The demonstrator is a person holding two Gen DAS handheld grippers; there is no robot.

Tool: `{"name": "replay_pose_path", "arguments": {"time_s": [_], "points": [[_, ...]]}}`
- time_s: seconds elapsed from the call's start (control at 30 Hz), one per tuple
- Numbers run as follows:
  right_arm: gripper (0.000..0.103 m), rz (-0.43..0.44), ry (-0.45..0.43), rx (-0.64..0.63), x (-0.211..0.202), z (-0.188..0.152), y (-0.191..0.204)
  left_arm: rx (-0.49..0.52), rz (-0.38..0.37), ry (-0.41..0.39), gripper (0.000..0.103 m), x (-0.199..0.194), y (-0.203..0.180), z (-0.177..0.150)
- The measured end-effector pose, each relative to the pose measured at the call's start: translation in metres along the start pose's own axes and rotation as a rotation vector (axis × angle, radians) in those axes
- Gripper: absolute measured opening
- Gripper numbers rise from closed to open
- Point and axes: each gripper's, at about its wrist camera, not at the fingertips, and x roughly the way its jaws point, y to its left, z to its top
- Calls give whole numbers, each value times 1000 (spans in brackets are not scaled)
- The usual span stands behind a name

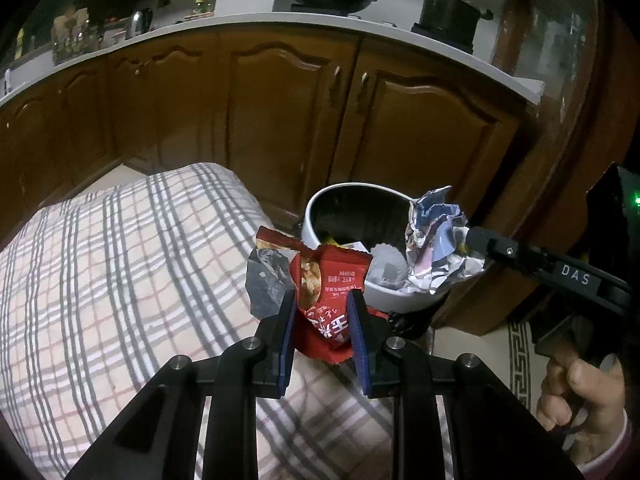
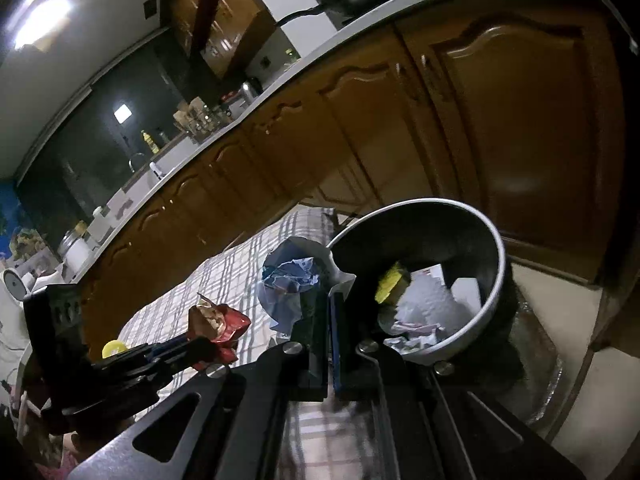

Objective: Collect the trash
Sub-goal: 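Carry red bag and foil over the bin and open both tools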

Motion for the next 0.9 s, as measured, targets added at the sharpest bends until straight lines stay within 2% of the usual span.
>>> {"name": "replay_pose_path", "arguments": {"time_s": [0.53,0.9], "points": [[1,-51,-20,24,-7,19,-32,60,-23,4,23,31,-28,23],[1,-90,-5,21,5,32,-44,67,-30,22,23,61,-35,47]]}}
